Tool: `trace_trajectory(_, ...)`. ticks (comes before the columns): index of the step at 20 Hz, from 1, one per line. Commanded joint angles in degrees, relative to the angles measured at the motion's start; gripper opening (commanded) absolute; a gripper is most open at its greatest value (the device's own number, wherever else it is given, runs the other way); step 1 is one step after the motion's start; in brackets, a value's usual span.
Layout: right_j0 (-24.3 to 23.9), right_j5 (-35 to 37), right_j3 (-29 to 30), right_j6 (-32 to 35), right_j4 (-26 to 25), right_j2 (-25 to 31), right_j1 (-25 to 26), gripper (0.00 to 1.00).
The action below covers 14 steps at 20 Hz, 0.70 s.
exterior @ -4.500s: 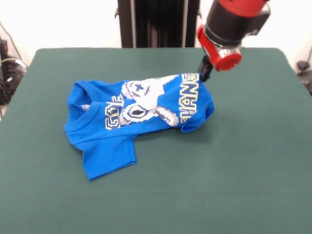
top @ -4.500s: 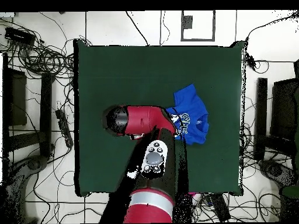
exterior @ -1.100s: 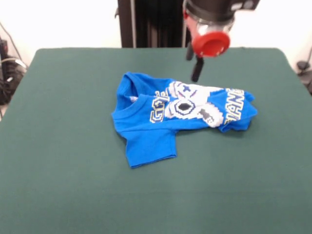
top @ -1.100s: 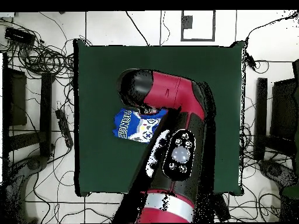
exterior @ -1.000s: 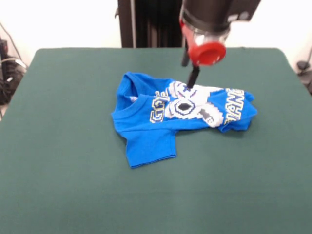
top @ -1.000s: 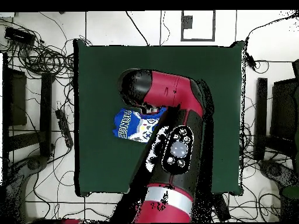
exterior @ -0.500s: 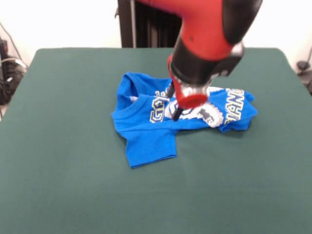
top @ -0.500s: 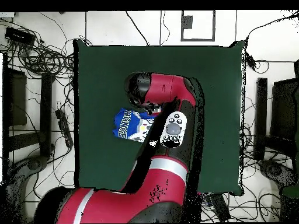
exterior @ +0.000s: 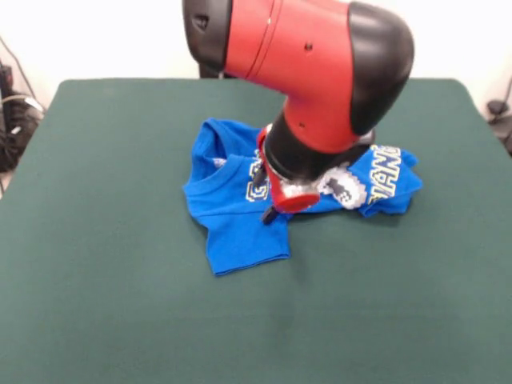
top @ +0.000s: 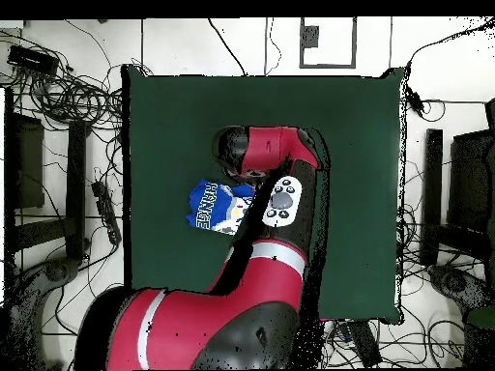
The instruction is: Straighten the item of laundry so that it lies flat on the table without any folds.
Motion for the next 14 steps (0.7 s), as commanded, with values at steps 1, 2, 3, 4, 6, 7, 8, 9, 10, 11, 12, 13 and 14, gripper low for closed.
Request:
trace_trajectory(1, -1.52, -0.01, -6.44, -5.10, -2.99, 2.99, 1.51, 1.00)
trace_trajectory(2, -1.88, -0.56, -6.55, -5.43, -3.18, 3.38, 1.63, 1.00)
trace_trajectory(3, -2.46, -0.87, -7.09, -5.89, -3.36, 3.70, 1.98, 1.00)
trace_trajectory(4, -2.89, -1.42, -6.69, -6.50, -3.57, 4.15, 1.87, 1.00)
trace_trajectory(6, -4.64, -3.22, -6.15, -9.16, -3.94, 5.50, 1.94, 1.00)
trace_trajectory(7, -5.79, -4.51, -5.18, -10.82, -3.90, 6.60, 1.82, 1.00)
trace_trajectory(8, -7.06, -6.03, -3.91, -12.58, -3.66, 8.00, 1.68, 1.00)
trace_trajectory(9, -8.48, -7.29, -2.07, -14.66, -3.25, 9.67, 1.35, 1.00)
trace_trajectory(10, -9.87, -8.36, -0.78, -16.59, -2.98, 11.20, 1.29, 1.00)
trace_trajectory(11, -11.08, -9.85, 0.88, -18.04, -2.82, 12.72, 1.25, 1.00)
trace_trajectory(12, -12.46, -10.83, 1.93, -19.50, -2.58, 14.36, 1.46, 1.00)
trace_trajectory(13, -13.49, -11.50, 2.06, -20.83, -2.99, 15.44, 1.91, 1.00)
trace_trajectory(14, -14.52, -12.17, 2.18, -22.16, -3.40, 16.52, 2.36, 1.00)
